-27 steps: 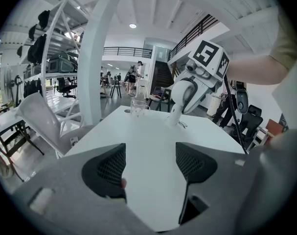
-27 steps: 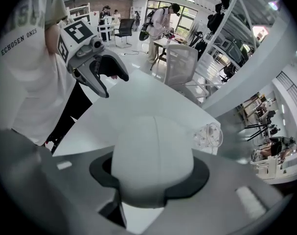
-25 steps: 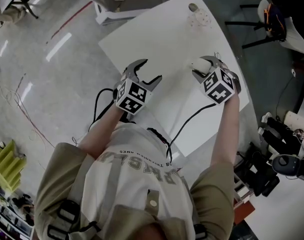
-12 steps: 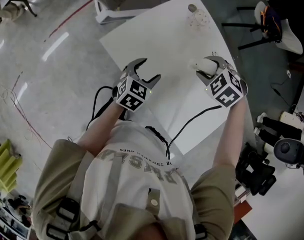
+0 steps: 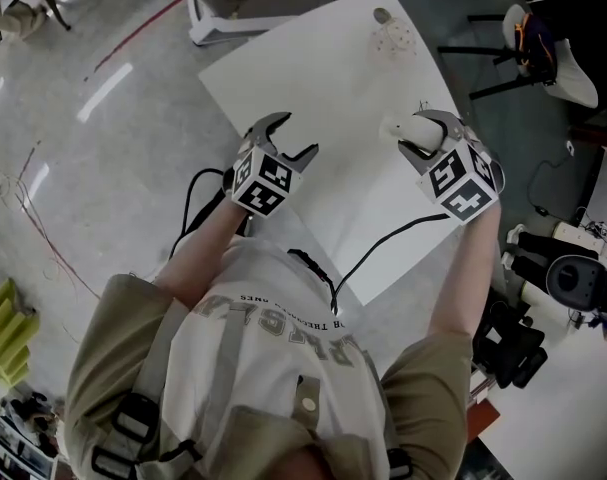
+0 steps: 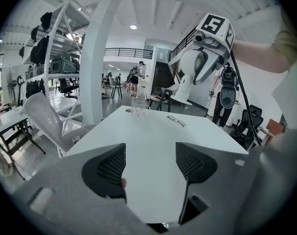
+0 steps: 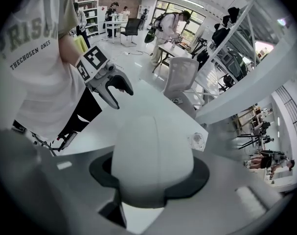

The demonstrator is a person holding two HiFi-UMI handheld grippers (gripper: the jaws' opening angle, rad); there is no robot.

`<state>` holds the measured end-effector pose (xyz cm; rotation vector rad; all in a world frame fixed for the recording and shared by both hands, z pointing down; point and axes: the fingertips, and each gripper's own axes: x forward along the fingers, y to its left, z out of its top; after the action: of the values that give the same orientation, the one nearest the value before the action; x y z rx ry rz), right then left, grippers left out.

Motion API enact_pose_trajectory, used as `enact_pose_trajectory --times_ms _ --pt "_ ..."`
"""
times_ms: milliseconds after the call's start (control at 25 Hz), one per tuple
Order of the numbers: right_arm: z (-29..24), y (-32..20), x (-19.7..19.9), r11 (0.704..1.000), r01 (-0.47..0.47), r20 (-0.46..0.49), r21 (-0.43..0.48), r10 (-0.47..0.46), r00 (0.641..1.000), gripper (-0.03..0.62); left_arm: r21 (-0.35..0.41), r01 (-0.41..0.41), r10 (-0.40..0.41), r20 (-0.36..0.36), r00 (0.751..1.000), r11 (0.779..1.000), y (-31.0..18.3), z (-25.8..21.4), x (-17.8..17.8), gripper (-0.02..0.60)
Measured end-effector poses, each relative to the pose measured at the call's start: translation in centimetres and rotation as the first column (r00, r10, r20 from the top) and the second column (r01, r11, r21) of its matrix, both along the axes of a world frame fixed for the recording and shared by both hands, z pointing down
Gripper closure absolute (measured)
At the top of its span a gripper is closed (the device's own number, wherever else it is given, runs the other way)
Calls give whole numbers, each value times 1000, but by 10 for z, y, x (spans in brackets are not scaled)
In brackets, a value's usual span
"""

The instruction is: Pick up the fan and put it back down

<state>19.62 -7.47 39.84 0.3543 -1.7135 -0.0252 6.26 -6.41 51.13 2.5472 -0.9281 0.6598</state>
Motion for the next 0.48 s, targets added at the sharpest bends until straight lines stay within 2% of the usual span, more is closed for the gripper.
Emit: enact_pose_trajectory --times_ms 480 --pt "-22 4 -3 999 12 -7 41 -12 1000 383 -1 7 -7 5 1000 1000 3 3 -4 249"
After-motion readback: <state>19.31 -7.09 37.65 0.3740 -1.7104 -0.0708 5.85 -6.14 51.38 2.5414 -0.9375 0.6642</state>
